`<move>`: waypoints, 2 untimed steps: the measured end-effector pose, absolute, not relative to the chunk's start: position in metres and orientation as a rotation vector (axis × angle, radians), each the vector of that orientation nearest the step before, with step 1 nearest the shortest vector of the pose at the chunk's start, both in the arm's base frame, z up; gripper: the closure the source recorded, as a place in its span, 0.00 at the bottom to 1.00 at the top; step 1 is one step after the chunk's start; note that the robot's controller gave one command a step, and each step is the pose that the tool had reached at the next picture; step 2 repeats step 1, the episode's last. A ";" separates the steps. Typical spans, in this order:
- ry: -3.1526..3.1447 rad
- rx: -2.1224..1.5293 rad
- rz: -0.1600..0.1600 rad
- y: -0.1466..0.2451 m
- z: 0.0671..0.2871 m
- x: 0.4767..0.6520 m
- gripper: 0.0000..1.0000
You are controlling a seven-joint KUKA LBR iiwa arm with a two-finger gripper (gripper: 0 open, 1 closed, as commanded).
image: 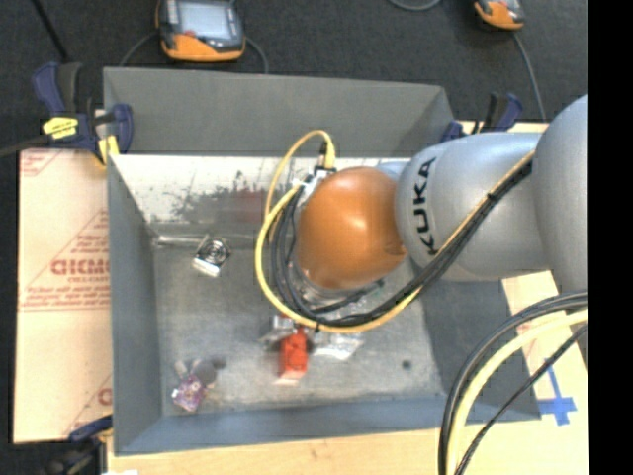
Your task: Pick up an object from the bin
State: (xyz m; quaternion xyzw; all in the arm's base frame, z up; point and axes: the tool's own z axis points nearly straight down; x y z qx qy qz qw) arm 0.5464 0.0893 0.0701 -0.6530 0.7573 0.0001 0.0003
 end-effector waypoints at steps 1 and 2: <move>2.336 -2.088 -0.008 0.089 0.214 0.539 1.00; 2.336 -2.088 -0.008 0.089 0.214 0.539 1.00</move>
Offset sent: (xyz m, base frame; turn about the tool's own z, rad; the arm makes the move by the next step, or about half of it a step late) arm -0.0101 -0.0005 0.1391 -0.0394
